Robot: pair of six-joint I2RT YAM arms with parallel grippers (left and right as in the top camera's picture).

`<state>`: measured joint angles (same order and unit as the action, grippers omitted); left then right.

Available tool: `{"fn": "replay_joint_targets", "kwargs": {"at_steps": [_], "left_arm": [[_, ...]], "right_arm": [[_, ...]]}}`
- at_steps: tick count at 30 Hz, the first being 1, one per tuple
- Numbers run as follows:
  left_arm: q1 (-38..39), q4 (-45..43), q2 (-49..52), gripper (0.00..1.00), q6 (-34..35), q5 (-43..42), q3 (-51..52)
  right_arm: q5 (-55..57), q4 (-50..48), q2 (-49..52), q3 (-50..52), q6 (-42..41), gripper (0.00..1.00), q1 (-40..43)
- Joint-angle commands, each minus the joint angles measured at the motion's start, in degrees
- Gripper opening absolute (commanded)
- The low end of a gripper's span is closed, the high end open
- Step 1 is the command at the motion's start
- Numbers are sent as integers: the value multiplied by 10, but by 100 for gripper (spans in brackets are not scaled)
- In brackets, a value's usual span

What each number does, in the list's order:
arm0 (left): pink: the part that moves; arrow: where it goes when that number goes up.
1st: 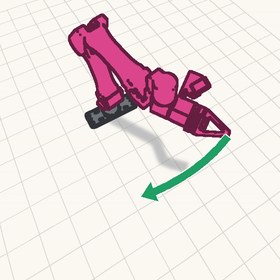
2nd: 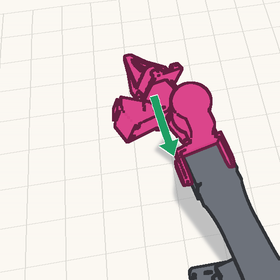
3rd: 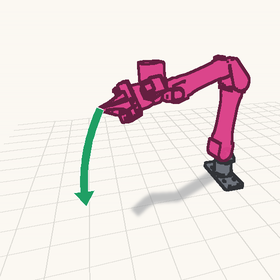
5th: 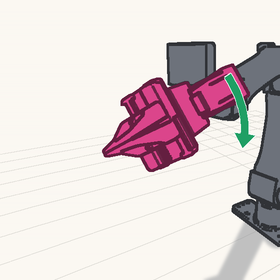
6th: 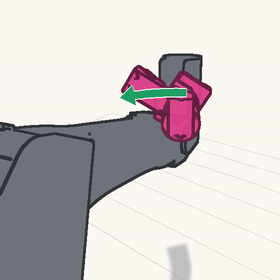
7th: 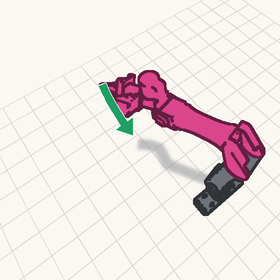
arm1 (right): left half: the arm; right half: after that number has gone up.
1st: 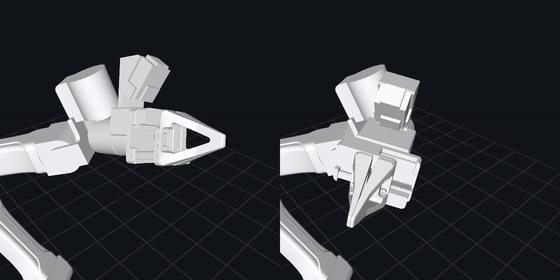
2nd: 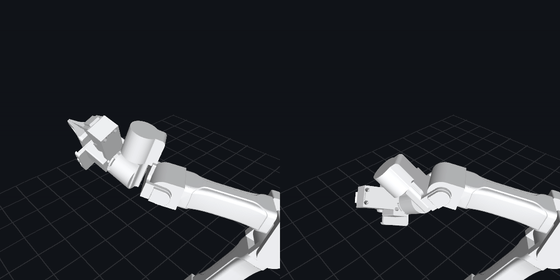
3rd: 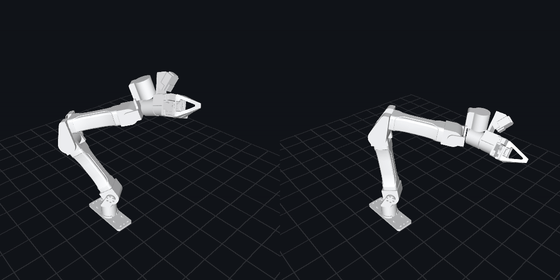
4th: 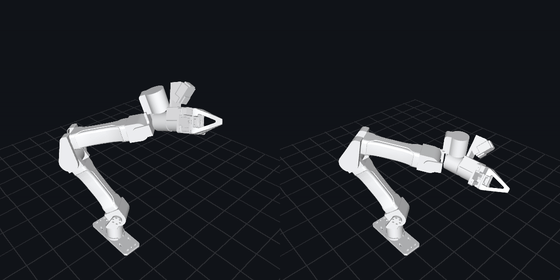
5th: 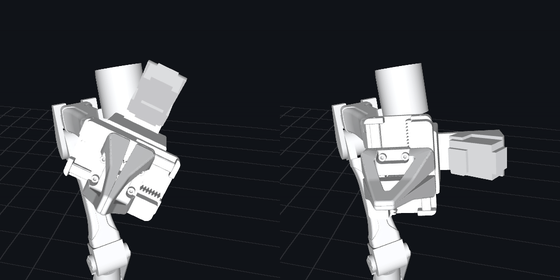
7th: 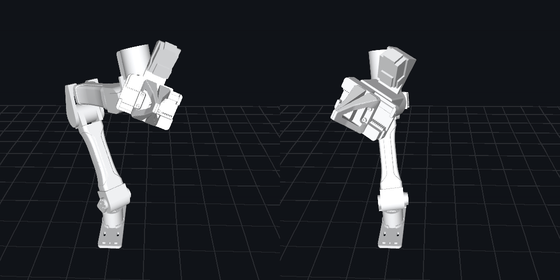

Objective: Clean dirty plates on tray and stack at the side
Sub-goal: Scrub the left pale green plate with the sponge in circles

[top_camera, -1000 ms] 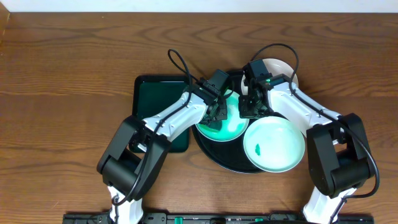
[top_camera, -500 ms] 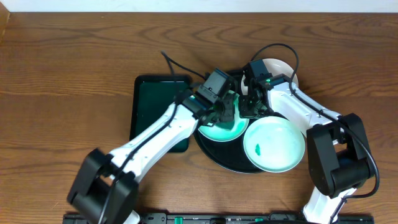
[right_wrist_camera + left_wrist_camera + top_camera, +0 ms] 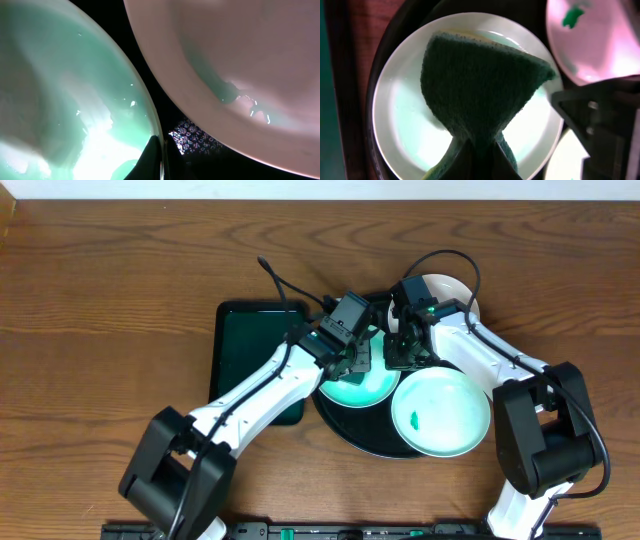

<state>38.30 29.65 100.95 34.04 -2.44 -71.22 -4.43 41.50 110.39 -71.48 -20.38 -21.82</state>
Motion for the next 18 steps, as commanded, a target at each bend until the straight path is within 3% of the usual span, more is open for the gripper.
{"fn": "replay_joint_targets", "kwargs": {"at_steps": [1, 18], "left_arm": [[-2, 1, 14, 7, -10, 21, -2], [2, 0, 97, 7, -7, 16, -1]], "right_arm": [[-14, -2, -14, 0, 3, 1, -7], [-14, -2, -14, 0, 3, 1, -7]]}}
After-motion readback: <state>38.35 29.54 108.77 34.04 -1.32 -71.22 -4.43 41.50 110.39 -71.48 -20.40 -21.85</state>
